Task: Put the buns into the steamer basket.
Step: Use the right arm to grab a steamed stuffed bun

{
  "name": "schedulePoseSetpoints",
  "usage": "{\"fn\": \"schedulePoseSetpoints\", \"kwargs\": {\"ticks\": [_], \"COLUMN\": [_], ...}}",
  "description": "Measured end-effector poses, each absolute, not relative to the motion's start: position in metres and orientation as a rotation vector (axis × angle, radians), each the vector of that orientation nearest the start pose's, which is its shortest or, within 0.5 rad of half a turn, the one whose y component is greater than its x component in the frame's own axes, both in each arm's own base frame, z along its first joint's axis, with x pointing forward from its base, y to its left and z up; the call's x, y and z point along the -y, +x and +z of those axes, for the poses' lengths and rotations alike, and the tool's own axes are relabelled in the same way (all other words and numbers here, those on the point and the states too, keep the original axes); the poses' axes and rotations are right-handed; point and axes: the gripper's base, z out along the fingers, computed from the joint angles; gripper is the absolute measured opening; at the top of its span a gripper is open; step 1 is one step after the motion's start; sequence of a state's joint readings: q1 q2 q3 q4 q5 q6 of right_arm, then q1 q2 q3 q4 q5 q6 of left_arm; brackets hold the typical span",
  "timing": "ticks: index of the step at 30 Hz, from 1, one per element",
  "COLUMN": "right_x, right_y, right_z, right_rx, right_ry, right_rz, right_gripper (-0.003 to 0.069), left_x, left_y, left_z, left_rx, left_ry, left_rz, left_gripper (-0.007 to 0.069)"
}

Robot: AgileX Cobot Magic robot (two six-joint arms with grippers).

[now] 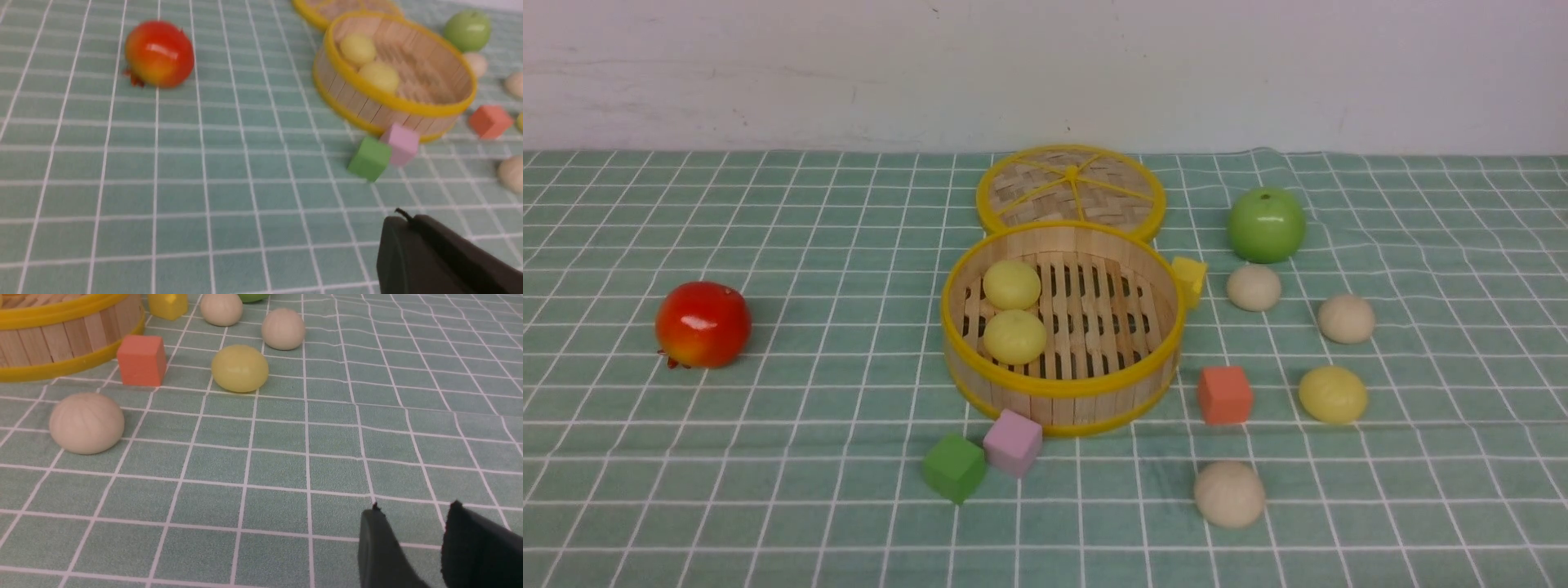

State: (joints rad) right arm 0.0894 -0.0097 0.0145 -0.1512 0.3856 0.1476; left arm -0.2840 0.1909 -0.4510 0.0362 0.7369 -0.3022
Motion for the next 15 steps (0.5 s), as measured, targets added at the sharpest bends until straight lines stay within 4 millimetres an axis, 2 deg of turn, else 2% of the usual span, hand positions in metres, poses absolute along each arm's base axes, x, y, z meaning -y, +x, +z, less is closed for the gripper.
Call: {"fn": "schedulePoseSetpoints", "kwargs": {"ticks": [4,15], "right_x": [0.0005,0.0005], "right_y": [0.0524,0.0524], "right_z": [0.1746,0.1746], "right_rx": [-1.869,-1.869], "right_ry": [-0.038,-0.038], "right_rz": [0.014,0.014], "right_gripper": [0.024,0.024], "left_x": [0.01,0.0097], "left_y": [0.0455,0.0491], "left_z": [0.276,0.2801], "left_rx": [-1.978,-1.9], "left_ry": [0.0,0.015], "left_rz": [-0.323,-0.307], "left_gripper": [-0.0008,-0.0001]}}
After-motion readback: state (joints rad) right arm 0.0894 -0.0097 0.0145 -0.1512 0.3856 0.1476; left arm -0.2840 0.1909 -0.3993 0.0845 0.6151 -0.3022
